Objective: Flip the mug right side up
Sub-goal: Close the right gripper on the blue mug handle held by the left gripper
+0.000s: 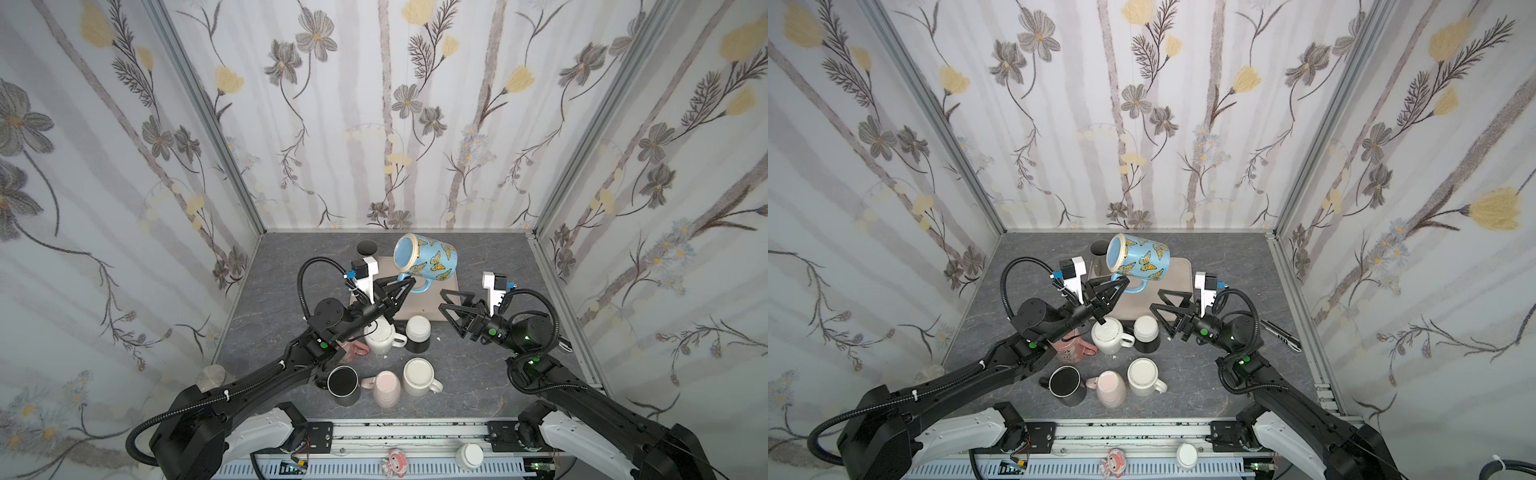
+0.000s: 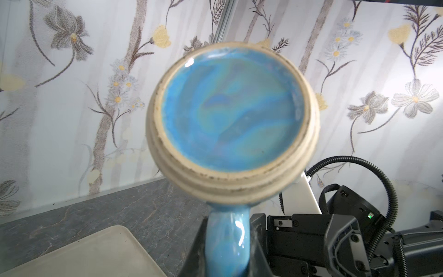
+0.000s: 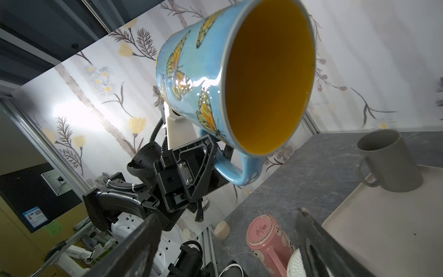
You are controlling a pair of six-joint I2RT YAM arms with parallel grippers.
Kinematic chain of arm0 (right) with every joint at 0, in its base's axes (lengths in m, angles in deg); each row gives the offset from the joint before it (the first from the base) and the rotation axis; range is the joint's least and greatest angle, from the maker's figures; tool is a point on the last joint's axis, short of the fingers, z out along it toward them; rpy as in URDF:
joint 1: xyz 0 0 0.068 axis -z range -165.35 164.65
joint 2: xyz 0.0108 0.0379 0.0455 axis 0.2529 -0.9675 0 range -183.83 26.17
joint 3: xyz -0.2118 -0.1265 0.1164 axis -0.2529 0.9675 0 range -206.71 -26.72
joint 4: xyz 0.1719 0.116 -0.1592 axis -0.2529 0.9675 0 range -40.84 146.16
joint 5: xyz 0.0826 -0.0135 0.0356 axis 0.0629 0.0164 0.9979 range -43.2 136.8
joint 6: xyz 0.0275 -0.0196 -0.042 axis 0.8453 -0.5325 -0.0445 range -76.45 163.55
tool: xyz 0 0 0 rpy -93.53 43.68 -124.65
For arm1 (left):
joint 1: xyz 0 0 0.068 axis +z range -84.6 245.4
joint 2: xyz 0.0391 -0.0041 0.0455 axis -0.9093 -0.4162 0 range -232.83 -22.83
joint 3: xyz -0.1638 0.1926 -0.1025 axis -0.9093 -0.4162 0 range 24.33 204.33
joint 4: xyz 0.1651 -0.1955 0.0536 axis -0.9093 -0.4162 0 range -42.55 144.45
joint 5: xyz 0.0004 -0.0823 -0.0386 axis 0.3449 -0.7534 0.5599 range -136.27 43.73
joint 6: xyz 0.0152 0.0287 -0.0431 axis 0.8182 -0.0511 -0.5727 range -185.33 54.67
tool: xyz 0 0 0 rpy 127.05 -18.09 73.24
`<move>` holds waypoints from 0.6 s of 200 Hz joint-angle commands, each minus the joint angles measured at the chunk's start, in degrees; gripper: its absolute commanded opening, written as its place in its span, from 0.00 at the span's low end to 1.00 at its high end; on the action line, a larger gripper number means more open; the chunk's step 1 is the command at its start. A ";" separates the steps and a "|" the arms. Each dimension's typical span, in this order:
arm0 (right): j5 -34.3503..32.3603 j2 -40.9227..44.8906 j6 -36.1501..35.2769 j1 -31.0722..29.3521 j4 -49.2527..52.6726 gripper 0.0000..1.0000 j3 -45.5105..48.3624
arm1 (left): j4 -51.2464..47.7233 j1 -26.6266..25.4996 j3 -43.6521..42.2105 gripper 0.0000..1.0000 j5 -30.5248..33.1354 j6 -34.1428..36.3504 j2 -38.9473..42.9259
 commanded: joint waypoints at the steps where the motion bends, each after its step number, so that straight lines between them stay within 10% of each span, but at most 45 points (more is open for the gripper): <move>1: 0.70 -3.28 1.28 -1.09 -11.26 0.81 -1.10 | 14.30 0.06 -0.28 0.00 -1.75 -3.15 0.46; 120: -0.05 -22.67 14.18 -4.52 -42.38 0.59 -11.07 | 23.85 0.09 0.62 0.00 0.19 -8.89 -1.45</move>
